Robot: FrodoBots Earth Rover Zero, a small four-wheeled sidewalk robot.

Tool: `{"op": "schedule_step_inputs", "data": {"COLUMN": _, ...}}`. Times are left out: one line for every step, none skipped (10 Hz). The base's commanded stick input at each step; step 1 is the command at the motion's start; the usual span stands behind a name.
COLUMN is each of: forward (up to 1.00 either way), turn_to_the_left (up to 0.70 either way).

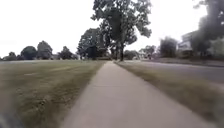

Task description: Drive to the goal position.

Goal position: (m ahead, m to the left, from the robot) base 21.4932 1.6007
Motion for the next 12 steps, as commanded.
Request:
{"op": "schedule_step_inputs", "data": {"forward": 1.0, "turn_to_the_left": 0.0}}
{"op": "schedule_step_inputs", "data": {"forward": 1.0, "turn_to_the_left": 0.0}}
{"op": "schedule_step_inputs", "data": {"forward": 1.0, "turn_to_the_left": 0.0}}
{"op": "schedule_step_inputs", "data": {"forward": 1.0, "turn_to_the_left": 0.0}}
{"op": "schedule_step_inputs", "data": {"forward": 1.0, "turn_to_the_left": 0.0}}
{"op": "schedule_step_inputs", "data": {"forward": 1.0, "turn_to_the_left": 0.0}}
{"op": "schedule_step_inputs", "data": {"forward": 1.0, "turn_to_the_left": 0.0}}
{"op": "schedule_step_inputs", "data": {"forward": 1.0, "turn_to_the_left": 0.0}}
{"op": "schedule_step_inputs", "data": {"forward": 1.0, "turn_to_the_left": 0.0}}
{"op": "schedule_step_inputs", "data": {"forward": 1.0, "turn_to_the_left": 0.0}}
{"op": "schedule_step_inputs", "data": {"forward": 1.0, "turn_to_the_left": 0.0}}
{"op": "schedule_step_inputs", "data": {"forward": 1.0, "turn_to_the_left": 0.0}}
